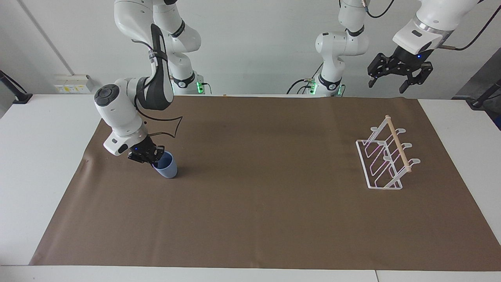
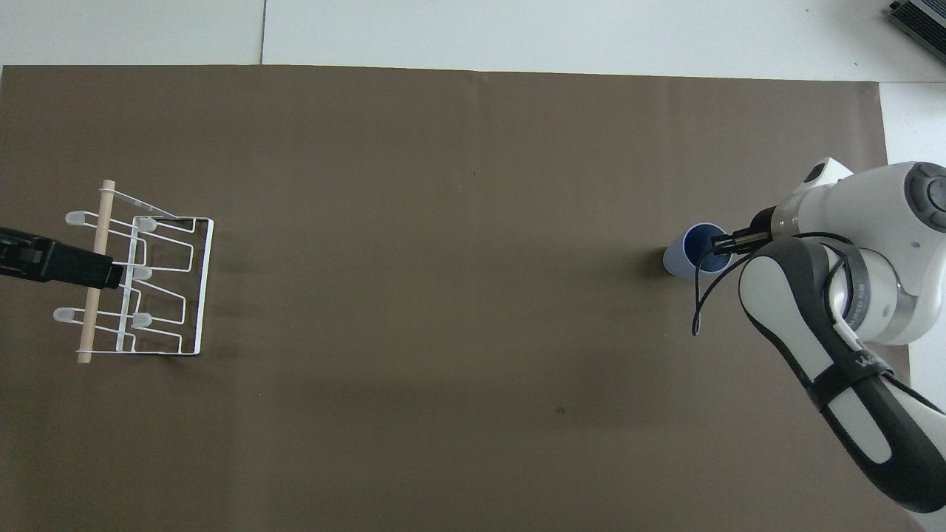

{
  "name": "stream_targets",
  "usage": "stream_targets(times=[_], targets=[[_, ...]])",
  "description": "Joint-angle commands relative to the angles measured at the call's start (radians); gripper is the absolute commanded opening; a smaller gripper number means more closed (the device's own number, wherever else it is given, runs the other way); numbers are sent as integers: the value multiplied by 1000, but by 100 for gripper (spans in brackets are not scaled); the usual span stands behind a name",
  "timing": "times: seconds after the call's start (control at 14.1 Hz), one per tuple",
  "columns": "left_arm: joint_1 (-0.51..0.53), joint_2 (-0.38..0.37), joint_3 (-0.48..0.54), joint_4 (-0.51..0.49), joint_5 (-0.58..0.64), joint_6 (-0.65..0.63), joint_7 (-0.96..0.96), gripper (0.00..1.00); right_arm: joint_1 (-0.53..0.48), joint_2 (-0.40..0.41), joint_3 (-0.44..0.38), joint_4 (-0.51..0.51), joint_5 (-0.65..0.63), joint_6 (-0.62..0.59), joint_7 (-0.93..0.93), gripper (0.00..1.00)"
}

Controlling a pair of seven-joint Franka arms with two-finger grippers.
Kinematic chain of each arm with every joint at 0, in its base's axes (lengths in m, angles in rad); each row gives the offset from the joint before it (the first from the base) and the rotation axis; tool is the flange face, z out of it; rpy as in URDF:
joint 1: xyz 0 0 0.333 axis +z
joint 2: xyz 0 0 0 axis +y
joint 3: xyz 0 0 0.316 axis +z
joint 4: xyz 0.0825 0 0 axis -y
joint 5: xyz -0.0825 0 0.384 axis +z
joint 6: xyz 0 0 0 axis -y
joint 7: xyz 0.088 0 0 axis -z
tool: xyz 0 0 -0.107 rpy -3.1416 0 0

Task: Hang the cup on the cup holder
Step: 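Lift the blue cup sideways with the right gripper toward the table center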

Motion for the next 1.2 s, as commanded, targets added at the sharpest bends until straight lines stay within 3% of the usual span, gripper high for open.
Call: stream_targets(times=[0.0,0.21,0.5,0.99,1.13], targets=[[-11,-26,10,-29,14,-6,-3,100,-7,-15,8,64,34,-69,-26,0],[-11,-26,10,-28,14,-6,-3,100,-2,-18,13,203,128,-208,-26,0],[-11,-26,10,-28,14,-6,-3,100,-3,-33,28,308,324,-322,-25,0],[-11,-26,10,-28,14,-6,-3,100,-2,-99,44,297,841,-466,-9,0],[-17,-41,8,-37,14,-35,-3,100,13,-102,44,288,924,-492,3,0]])
